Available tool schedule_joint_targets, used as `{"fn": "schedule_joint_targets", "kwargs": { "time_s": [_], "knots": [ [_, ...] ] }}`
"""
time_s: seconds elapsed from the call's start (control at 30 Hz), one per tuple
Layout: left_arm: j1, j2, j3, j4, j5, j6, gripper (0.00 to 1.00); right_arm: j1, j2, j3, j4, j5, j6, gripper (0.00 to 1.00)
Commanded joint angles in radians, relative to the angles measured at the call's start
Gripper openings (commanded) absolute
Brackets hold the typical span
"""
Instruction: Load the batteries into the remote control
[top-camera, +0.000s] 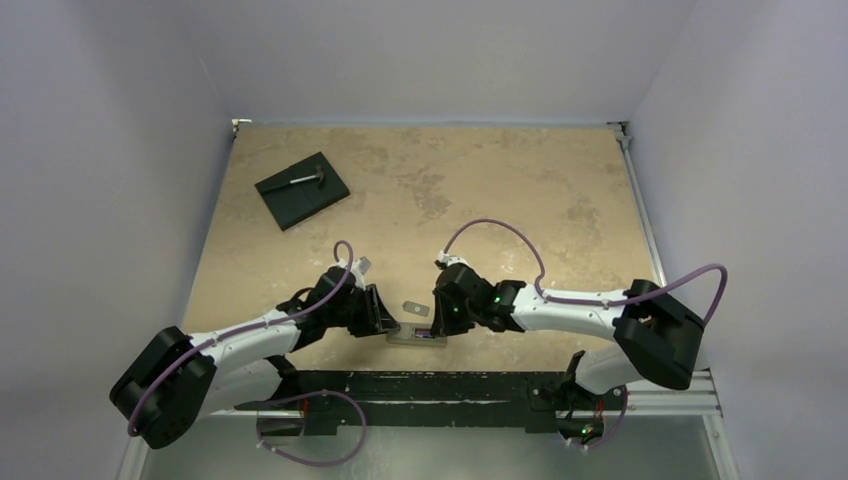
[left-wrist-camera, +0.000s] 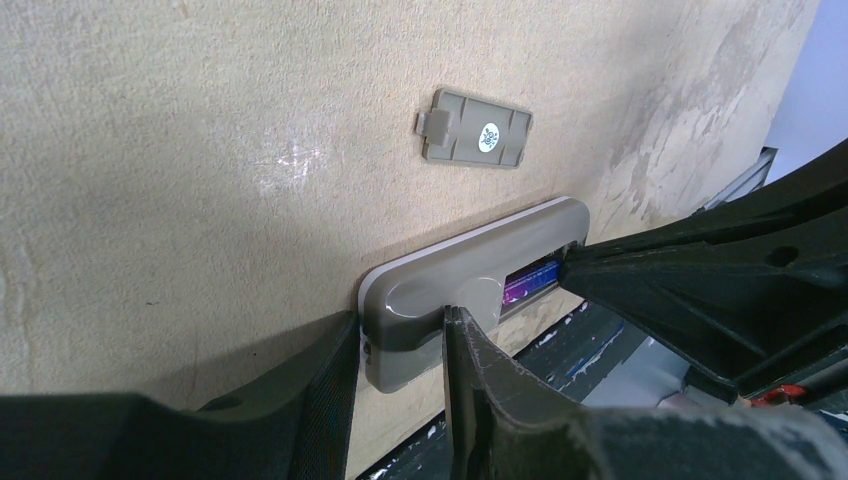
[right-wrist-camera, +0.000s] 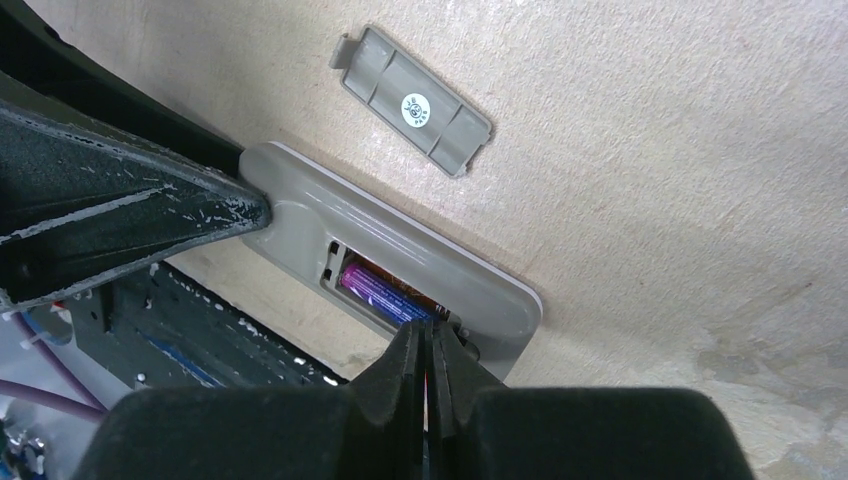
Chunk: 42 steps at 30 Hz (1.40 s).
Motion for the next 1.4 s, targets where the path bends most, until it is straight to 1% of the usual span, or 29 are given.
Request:
{"fn": "schedule_joint_targets", "kwargs": {
  "time_s": [0.0, 0.13, 0.3, 0.47, 0.83, 1.1, 1.2, 1.37],
  "knots": [
    [-0.021, 0.024, -0.039, -0.065, -0.022, 0.006, 0.31, 0.019, 0.059, 0.023, 0.003, -0.016, -0.027, 0.06],
    [-0.021, 0.027, -0.035, -0.063, -0.023, 0.009, 0.3, 0.03, 0.082, 0.045, -0.02, -0.006, -0.052, 0.04],
    [-0.021, 0.034, -0.029, -0.062, -0.022, 0.011, 0.3, 0.054, 0.121, 0.098, -0.095, 0.016, -0.102, 0.03],
    [-0.021, 0.038, -0.027, -0.062, -0.024, 0.015, 0.31, 0.09, 0.166, 0.166, -0.183, 0.085, -0.147, 0.02],
    [-0.021, 0.038, -0.031, -0.056, -0.028, 0.024, 0.31, 0.139, 0.273, 0.306, -0.325, 0.114, -0.256, 0.0],
    [-0.021, 0.032, -0.029, -0.064, -0.029, 0.034, 0.31, 0.14, 0.239, 0.355, -0.385, 0.199, -0.25, 0.0],
    [-0.021, 0.029, -0.021, -0.082, -0.038, 0.046, 0.31, 0.14, 0.219, 0.379, -0.406, 0.207, -0.235, 0.01],
    [-0.02, 0.015, 0.009, -0.14, -0.072, 0.067, 0.31, 0.14, 0.182, 0.418, -0.437, 0.262, -0.251, 0.07]
  ]
}}
